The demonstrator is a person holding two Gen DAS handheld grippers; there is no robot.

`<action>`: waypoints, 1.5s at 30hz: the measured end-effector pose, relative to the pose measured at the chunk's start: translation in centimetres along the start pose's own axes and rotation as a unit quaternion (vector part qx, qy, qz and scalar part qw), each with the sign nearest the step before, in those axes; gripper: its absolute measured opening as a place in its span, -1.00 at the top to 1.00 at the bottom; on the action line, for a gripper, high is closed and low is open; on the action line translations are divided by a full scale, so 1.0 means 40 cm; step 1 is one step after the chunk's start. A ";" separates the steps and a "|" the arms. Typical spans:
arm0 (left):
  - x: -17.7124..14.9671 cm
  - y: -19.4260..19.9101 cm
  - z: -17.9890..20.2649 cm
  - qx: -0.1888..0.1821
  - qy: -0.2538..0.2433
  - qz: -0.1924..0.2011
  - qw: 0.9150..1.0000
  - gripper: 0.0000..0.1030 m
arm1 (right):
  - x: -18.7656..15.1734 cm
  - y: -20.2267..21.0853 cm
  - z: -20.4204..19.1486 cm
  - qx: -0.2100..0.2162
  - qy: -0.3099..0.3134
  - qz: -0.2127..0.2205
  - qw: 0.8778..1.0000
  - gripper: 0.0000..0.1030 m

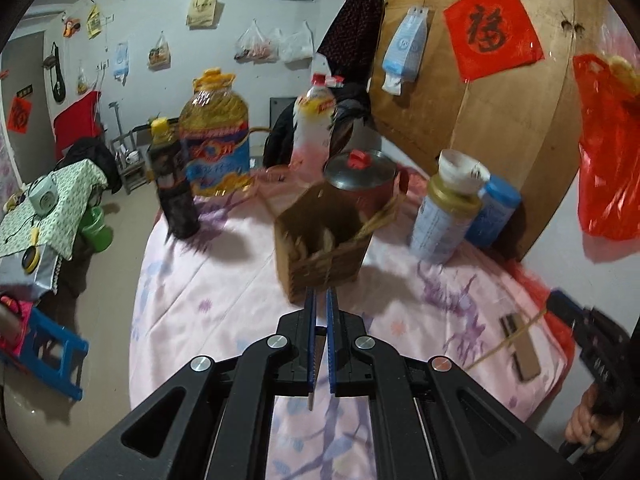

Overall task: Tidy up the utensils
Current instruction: 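Lift both chopsticks and carry them to the wooden holder, then lower both chopsticks into the holder and open both tools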

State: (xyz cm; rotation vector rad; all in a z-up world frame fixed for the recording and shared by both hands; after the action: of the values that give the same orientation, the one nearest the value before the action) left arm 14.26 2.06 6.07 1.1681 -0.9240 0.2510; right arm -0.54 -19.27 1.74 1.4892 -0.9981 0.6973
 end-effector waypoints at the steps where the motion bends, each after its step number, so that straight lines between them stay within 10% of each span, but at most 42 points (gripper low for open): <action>1: 0.022 -0.006 0.003 -0.004 0.006 0.001 1.000 0.90 | 0.011 -0.006 0.003 0.004 0.002 0.001 1.000 0.88; 16: 0.390 -0.125 0.042 0.039 0.021 0.077 0.996 0.90 | 0.271 -0.149 0.011 0.089 0.038 0.043 0.994 0.88; 29: 0.367 -0.333 -0.051 0.061 0.083 0.036 0.994 0.87 | 0.407 -0.386 -0.038 0.133 0.050 0.052 0.988 0.88; 32: 0.351 -0.331 -0.076 0.075 0.097 0.035 0.992 0.18 | 0.409 -0.431 -0.049 0.133 0.060 0.054 0.988 0.88; 45: 0.173 -0.156 -0.221 0.215 0.148 0.022 0.965 -0.61 | 0.378 -0.556 -0.021 0.177 0.024 0.009 0.984 0.66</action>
State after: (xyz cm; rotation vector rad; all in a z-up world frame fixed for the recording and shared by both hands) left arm 26.69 5.23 6.17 1.4598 -0.6466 0.6698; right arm 26.11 -21.86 4.43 1.7619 -0.8824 0.9561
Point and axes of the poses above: each gripper's, at about its wrist camera, not at the fingertips, and y roughly against the way its jaws point, z to its right, x to its top, the point moved 5 cm from there along -y, roughly the way its jaws point, and after that the axes turned 2 degrees about x, right-handed, at the moved point
